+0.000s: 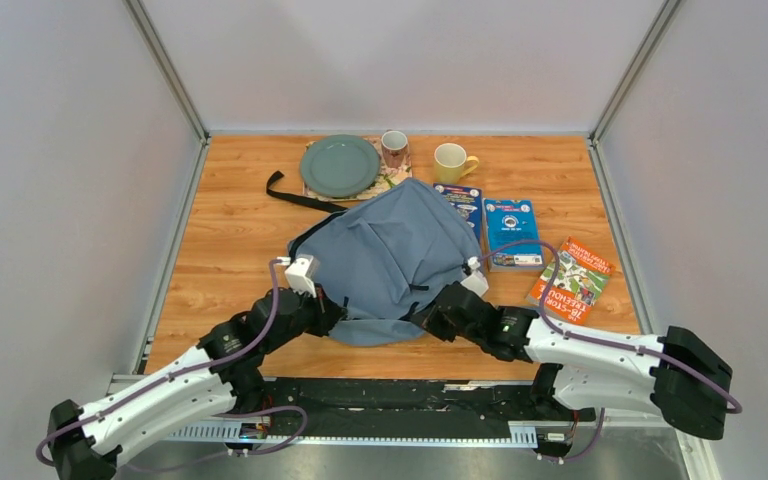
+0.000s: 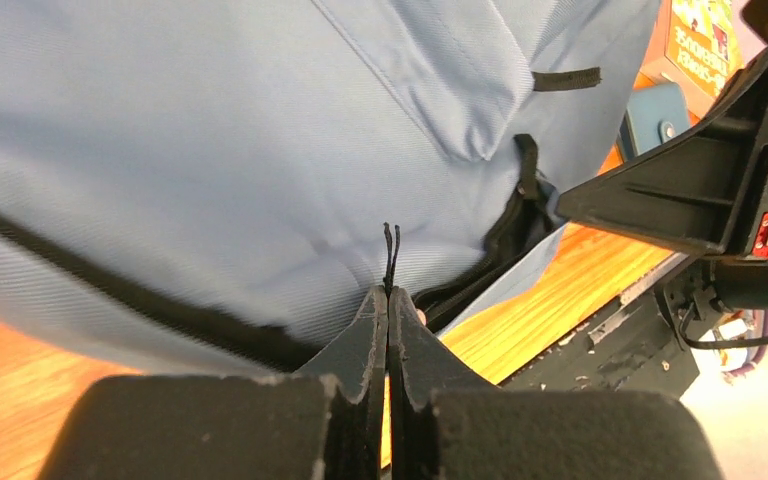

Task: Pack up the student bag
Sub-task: Unzip the student bag at the center of the board.

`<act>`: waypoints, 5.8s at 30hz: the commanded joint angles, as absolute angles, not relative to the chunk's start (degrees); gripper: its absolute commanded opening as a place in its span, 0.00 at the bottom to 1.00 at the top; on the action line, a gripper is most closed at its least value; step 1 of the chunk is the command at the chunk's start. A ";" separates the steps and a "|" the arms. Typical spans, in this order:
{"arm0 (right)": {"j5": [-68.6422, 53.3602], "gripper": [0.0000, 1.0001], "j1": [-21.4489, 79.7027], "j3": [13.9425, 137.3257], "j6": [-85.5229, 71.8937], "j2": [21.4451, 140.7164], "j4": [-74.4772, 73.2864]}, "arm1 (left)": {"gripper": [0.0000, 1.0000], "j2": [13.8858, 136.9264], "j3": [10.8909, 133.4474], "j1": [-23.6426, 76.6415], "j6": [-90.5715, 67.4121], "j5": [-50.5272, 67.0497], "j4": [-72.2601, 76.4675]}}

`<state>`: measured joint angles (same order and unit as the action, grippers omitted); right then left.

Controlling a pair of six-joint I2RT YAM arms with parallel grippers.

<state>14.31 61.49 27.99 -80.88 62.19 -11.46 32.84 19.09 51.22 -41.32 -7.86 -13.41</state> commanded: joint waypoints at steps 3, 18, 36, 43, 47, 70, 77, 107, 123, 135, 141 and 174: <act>24.52 0.00 60.12 31.89 -72.34 58.97 -25.92 | 0.00 24.80 22.76 50.62 -37.09 -12.75 -29.88; 26.54 0.00 60.64 51.15 -43.71 69.52 -27.78 | 0.00 23.73 23.12 51.85 -34.19 16.43 -23.65; 20.52 0.52 56.07 53.90 -51.73 68.05 -38.42 | 0.00 38.94 21.18 65.57 -37.35 3.78 -3.78; 4.75 0.60 59.23 34.46 -72.82 51.87 -26.37 | 0.00 42.35 23.55 65.57 -35.95 4.13 -0.36; 3.26 0.63 61.43 31.30 -81.11 51.77 -22.78 | 0.00 46.66 24.87 65.57 -35.60 5.18 3.25; 12.20 0.00 57.66 25.83 -83.00 55.12 -15.27 | 0.00 44.39 26.20 65.83 -34.10 1.59 -2.09; 21.36 0.00 53.10 29.44 -70.61 47.38 -30.14 | 0.00 34.21 22.77 65.83 -33.66 -4.30 -14.75; -0.10 0.59 56.12 28.30 -87.16 34.45 -32.44 | 0.00 43.15 26.19 66.53 -35.07 1.14 -5.28; 12.74 0.68 67.50 30.68 -104.85 53.78 -20.66 | 0.00 45.79 26.54 69.70 -35.60 0.44 -0.61; 16.87 0.00 67.32 21.98 -99.50 44.48 -24.42 | 0.00 36.50 26.72 70.05 -30.24 -17.95 -19.22; 16.08 0.00 67.24 16.27 -99.58 38.68 -24.97 | 0.00 28.58 27.33 69.87 -26.72 -35.13 -32.59; 10.37 0.00 68.82 18.19 -79.28 38.67 -23.99 | 0.00 30.49 20.48 51.51 -1.31 -48.35 -1.85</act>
